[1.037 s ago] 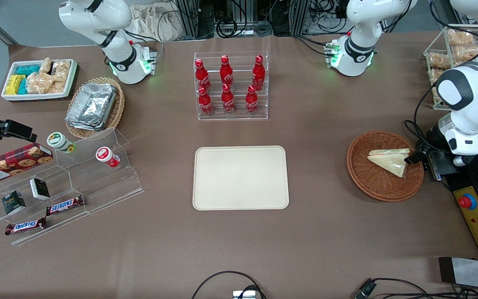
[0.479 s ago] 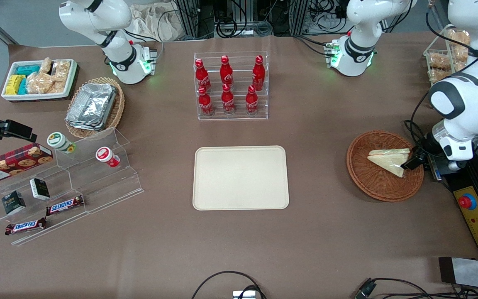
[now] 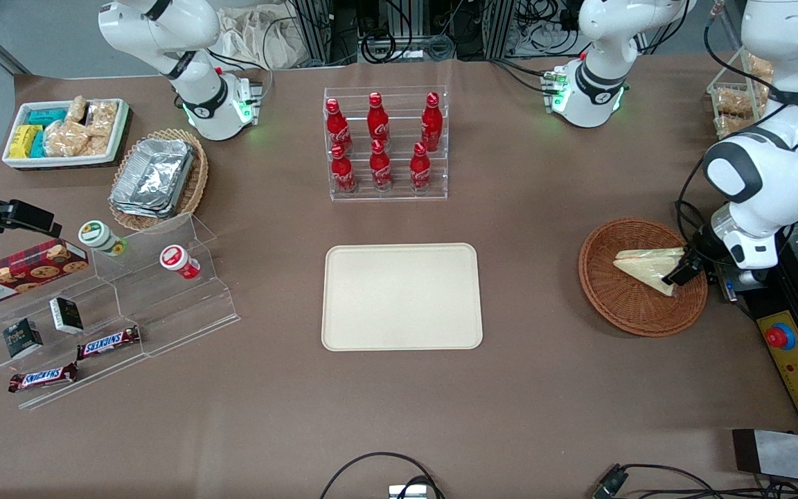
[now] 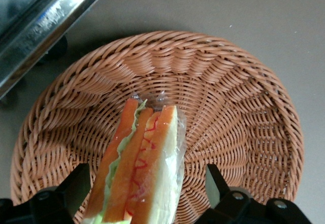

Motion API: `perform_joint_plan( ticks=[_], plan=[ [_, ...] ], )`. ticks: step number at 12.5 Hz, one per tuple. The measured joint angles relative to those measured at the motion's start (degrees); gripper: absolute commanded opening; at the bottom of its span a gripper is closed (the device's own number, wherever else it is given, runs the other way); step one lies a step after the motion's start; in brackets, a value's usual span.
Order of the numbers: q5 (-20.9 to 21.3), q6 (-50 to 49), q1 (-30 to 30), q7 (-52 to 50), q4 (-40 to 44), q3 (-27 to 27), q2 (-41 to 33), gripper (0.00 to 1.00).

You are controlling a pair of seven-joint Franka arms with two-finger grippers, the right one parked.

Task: Place sandwich from basket to tray
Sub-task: 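Lower the left gripper and close it on the wrapped sandwich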

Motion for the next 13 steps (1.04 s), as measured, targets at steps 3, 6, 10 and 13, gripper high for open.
perform_joint_plan(
  ticks=[3, 6, 10, 13],
  plan=[
    [-0.74, 0.46, -0.25, 0.0, -0.15, -0.21, 0.41, 0.71],
    [-0.83, 0.67, -0.88, -0.01, -0.2, -0.44, 0.41, 0.15],
    [-0.84, 0.75, -1.16, 0.39, -0.18, -0.48, 0.03, 0.11],
    [-0.75, -2.19, -1.31, 2.26, 0.41, -1.02, -3.16, 0.11]
  ],
)
